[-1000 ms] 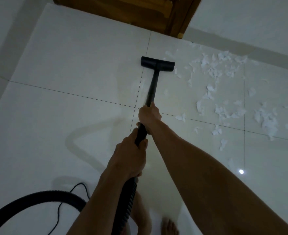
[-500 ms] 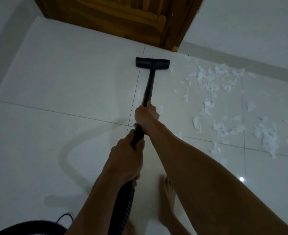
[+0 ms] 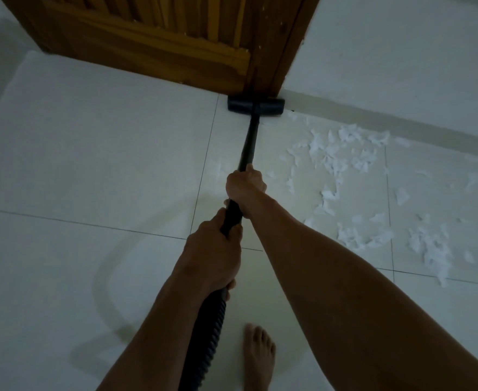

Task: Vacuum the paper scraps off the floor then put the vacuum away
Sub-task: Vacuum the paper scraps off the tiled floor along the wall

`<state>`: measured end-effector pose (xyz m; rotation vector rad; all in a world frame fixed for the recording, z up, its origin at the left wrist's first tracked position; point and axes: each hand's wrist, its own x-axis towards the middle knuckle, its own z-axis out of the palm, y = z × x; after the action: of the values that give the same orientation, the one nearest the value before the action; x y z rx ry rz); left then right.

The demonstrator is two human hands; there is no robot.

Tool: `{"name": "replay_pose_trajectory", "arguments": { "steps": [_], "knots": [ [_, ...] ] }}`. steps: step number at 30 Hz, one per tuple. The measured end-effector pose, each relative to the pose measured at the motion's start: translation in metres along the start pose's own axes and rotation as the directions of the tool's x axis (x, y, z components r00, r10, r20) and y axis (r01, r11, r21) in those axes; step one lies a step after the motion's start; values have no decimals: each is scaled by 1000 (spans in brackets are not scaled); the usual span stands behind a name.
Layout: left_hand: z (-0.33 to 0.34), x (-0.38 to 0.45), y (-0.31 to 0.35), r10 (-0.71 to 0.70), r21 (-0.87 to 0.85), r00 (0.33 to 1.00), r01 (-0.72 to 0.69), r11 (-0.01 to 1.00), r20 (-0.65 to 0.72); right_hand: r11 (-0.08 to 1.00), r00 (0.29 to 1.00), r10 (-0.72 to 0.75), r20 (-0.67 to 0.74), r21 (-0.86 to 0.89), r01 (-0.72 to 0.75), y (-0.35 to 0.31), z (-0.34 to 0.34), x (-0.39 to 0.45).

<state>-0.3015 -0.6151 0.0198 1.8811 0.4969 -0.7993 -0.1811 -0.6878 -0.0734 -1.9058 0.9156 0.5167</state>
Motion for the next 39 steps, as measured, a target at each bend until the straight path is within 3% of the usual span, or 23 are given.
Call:
{"name": "replay_pose_trajectory", "arguments": {
  "steps": [5, 11, 17, 33, 39],
  "knots": [
    [16, 4, 13, -21, 134, 999, 25, 991, -32, 999, 999, -22, 24, -30, 23, 3, -14, 15],
    [25, 1, 25, -4, 168, 999, 10, 986, -39, 975, 983, 107, 146, 179, -133, -7, -36, 22],
    [32, -10, 37, -27, 98, 999, 29, 995, -29, 987, 991, 81, 108, 128, -95, -5, -47, 22],
    [72, -14, 53, 39, 178, 999, -36, 983, -10, 996, 996, 78, 38, 41, -80, 9, -102, 30],
    [80, -26, 48, 30, 219, 999, -24, 976, -26, 982, 989, 133, 62, 129, -141, 22, -104, 20]
  ]
}}
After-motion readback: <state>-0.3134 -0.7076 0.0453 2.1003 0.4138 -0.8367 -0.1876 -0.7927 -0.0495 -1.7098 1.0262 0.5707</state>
